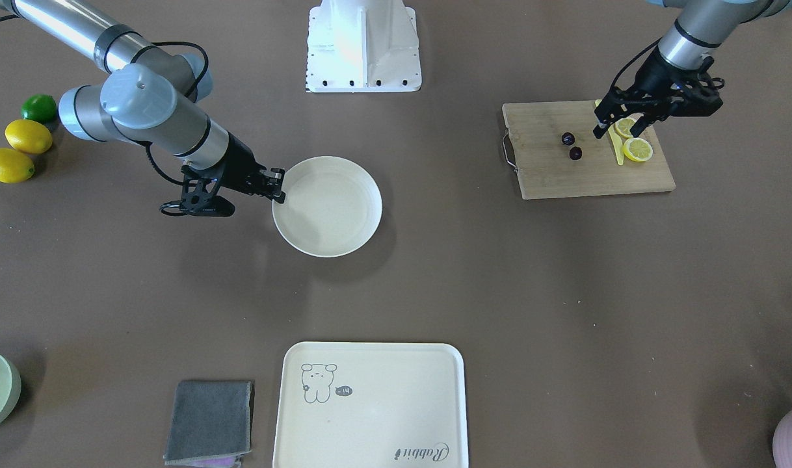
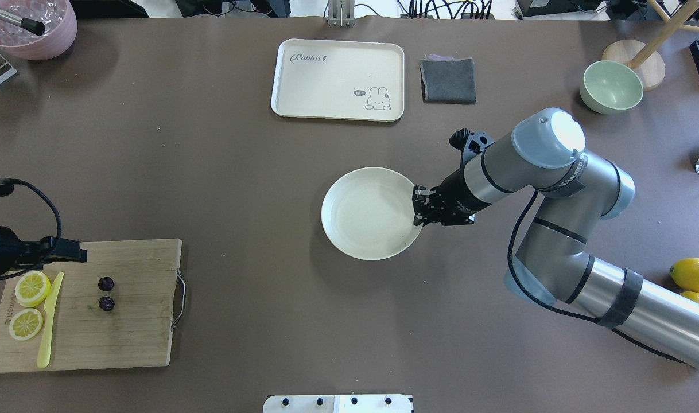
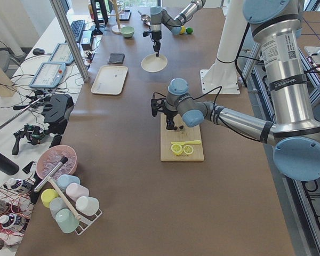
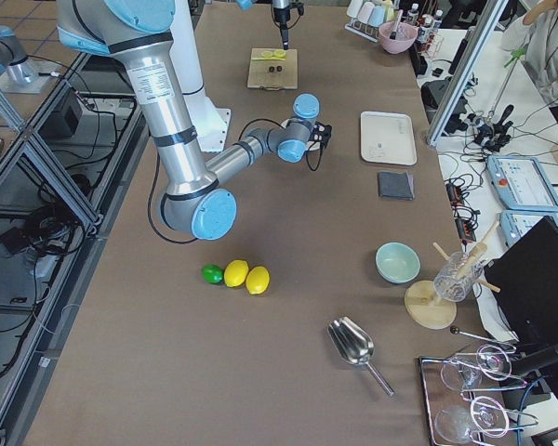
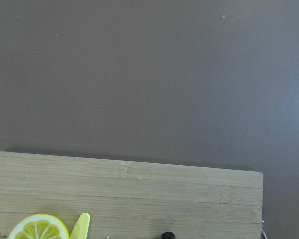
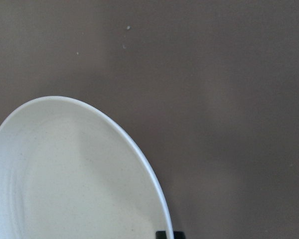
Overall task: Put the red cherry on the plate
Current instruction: 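Drag the plate to center with right gripper while left gripper reaches cherries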
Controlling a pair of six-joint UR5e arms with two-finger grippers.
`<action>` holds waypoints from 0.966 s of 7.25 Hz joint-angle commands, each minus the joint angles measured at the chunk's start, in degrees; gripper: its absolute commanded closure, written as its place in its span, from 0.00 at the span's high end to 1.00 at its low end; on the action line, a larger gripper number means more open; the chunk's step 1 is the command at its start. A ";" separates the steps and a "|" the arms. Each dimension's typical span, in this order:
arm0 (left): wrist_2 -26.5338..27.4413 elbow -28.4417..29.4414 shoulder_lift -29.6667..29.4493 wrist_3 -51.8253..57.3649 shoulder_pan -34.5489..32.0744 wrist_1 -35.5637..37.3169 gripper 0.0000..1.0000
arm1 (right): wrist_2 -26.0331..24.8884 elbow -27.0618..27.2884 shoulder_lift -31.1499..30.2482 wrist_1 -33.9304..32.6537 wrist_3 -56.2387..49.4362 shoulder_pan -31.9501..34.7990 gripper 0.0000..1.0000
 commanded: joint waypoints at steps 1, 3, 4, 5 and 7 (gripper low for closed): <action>4.35 2.10 -0.80 -0.72 5.53 -0.30 0.82 | -3.94 -0.24 1.59 0.04 1.44 -4.24 0.00; 5.58 6.48 -5.27 -0.80 6.59 -0.30 0.78 | -4.40 -0.24 2.12 0.05 1.62 -5.22 0.00; 5.59 6.59 -5.29 -0.81 6.95 -0.30 0.74 | -4.40 -0.24 2.12 0.05 1.62 -5.31 0.00; 5.67 7.46 -5.20 -0.63 7.30 -0.39 0.66 | -4.40 -0.24 2.12 0.05 1.53 -5.40 0.00; 5.67 7.38 -5.03 -0.63 7.39 -0.65 0.52 | -6.05 0.20 2.81 -0.21 1.70 -5.48 1.00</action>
